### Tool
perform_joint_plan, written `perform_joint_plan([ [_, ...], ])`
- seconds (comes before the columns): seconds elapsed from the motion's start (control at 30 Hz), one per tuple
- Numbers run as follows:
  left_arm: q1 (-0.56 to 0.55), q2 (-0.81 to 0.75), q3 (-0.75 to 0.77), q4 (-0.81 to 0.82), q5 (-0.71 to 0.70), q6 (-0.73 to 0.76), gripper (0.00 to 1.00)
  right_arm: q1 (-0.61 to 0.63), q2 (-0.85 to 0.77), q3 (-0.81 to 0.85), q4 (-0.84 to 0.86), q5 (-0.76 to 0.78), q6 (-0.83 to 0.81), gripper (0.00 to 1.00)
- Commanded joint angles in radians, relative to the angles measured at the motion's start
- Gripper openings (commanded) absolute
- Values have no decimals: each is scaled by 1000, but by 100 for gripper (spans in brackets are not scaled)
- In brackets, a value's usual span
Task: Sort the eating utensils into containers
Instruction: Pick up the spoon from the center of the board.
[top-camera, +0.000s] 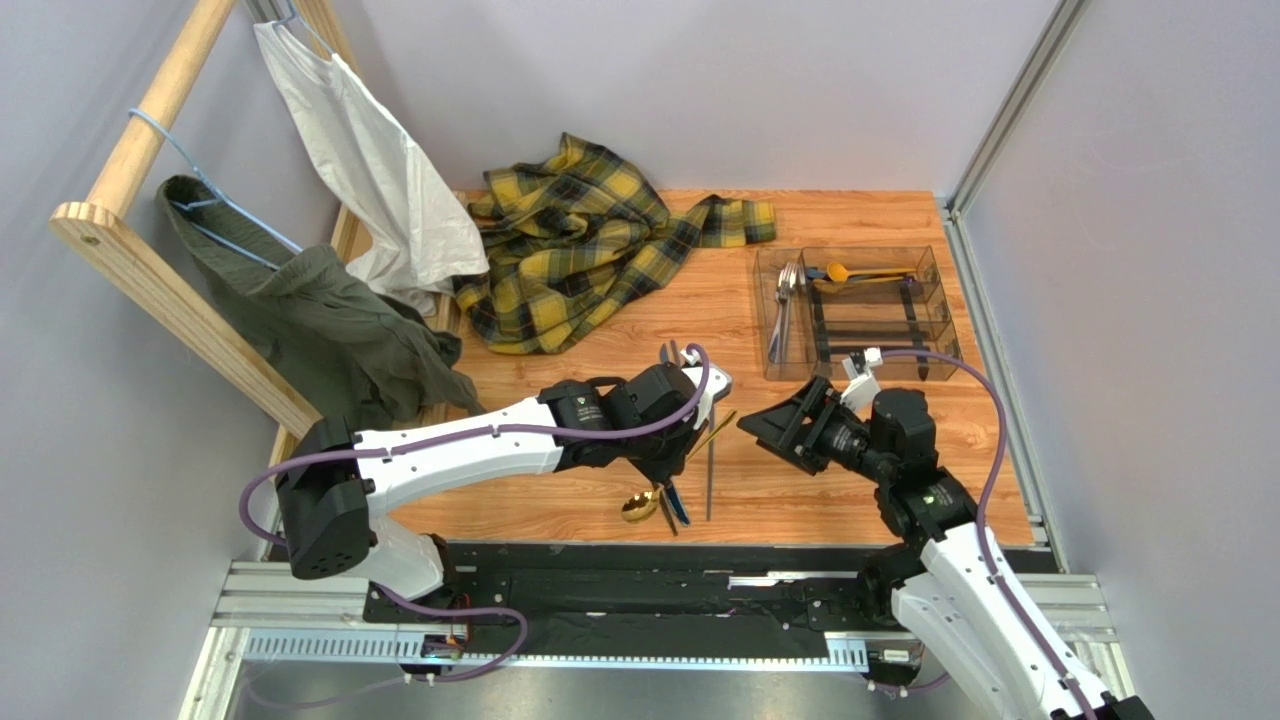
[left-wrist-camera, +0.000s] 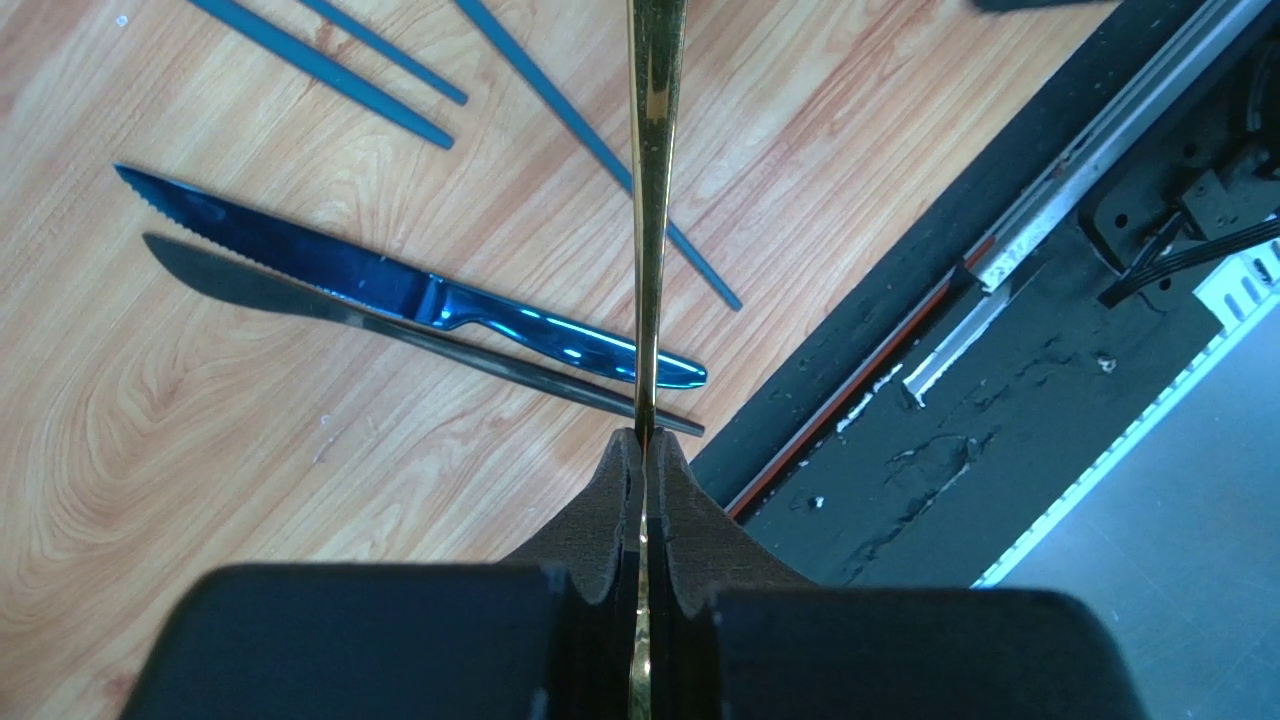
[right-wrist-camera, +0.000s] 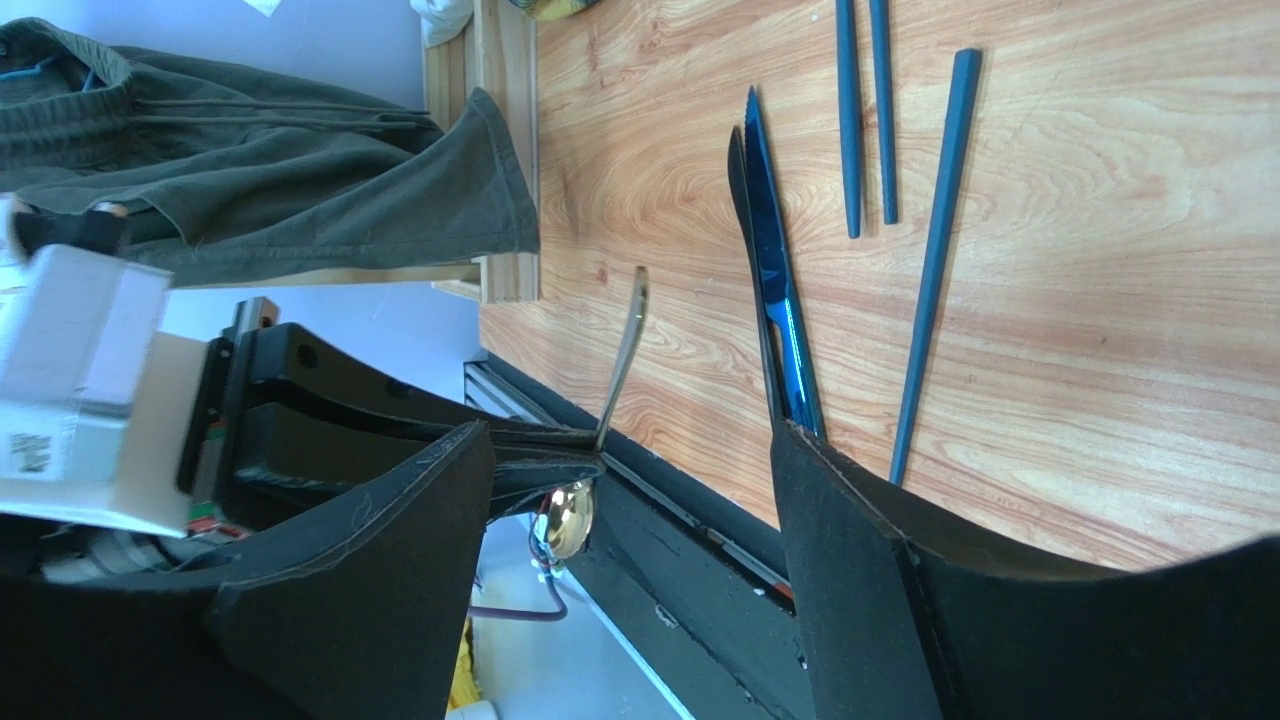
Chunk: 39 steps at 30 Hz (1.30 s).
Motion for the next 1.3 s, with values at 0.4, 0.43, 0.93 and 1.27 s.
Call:
perform_joint_plan([
  [0.4, -64, 13, 98, -17, -12, -21, 0, 102, 43, -28, 156, 74, 72, 60],
  [0.43, -66, 13, 99, -17, -10, -21, 0, 108, 44, -27, 160, 80, 73, 59],
  [0.93, -78, 7, 89, -30, -64, -24, 0, 151, 40, -41, 155, 129, 72, 0],
  [1.27, -77, -5, 99, -78, -157, -22, 40, 151, 23, -41, 126, 142, 66, 0],
])
